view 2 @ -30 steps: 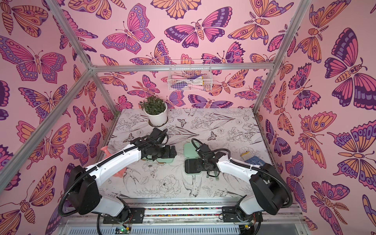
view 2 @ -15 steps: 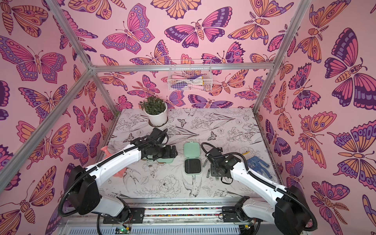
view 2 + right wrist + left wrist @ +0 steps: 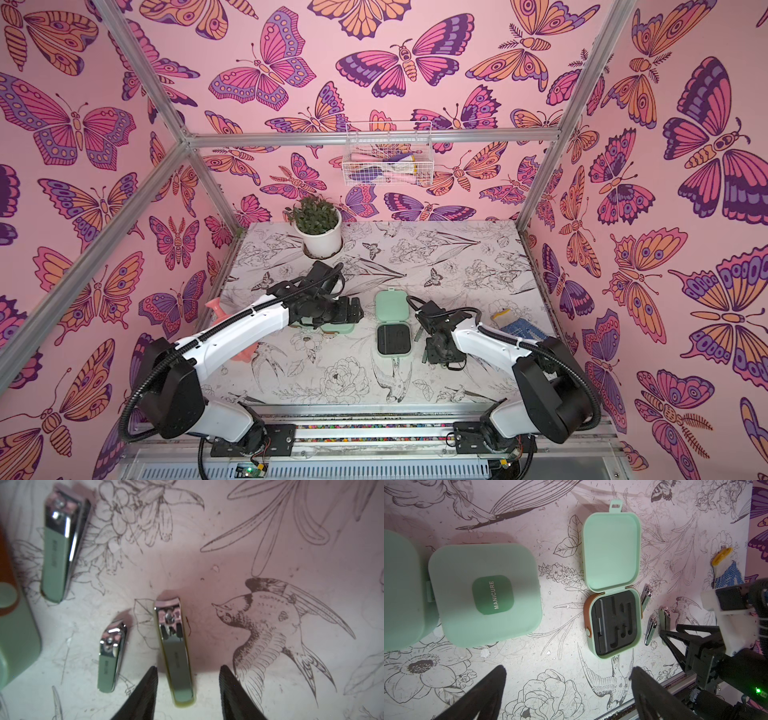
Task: Organize nail clipper sets
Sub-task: Pick up the nail clipper from the center of the board.
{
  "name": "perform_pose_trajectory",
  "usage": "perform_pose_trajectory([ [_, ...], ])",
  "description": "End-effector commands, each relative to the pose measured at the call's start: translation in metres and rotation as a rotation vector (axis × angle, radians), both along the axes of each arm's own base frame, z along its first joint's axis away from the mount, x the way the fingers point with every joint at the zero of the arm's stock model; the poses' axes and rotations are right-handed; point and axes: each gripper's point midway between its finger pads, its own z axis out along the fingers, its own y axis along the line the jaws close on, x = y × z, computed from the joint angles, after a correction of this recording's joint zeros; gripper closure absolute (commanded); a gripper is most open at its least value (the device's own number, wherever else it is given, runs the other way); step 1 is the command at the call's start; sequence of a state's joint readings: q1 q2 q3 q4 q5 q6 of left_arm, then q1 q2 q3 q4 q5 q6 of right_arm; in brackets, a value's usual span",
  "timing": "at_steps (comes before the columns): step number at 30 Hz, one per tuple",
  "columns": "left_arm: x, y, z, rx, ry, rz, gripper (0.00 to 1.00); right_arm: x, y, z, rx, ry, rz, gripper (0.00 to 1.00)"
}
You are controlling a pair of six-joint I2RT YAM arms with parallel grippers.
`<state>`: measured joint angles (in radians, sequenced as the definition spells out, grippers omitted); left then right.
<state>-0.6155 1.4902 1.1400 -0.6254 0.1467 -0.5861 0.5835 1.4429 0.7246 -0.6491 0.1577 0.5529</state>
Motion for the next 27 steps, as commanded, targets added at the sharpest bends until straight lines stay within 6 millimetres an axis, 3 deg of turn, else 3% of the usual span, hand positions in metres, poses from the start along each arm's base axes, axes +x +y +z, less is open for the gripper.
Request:
perform_pose_trajectory([
  [1,-0.005,0.0,-0.005,0.0,0.021,0.003,0.05,0.01,0.01,0.001,0.041,-0.013,0.025,0.55],
  [11,-0.005,-0.001,-0.007,0.003,0.028,0.002,0.05,0.005,0.008,-0.001,0.073,-0.003,0.011,0.69],
  [18,-0.006,0.001,-0.007,0.004,0.029,0.007,0.06,0.003,0.007,0.005,0.085,-0.014,0.007,0.87],
  [22,-0.008,0.001,-0.009,0.008,0.031,0.007,0.06,0.003,0.007,0.02,0.1,-0.039,-0.002,0.91],
  [27,-0.01,0.002,-0.011,0.011,0.035,0.006,0.06,0.005,0.019,0.055,0.157,-0.09,-0.012,0.91],
])
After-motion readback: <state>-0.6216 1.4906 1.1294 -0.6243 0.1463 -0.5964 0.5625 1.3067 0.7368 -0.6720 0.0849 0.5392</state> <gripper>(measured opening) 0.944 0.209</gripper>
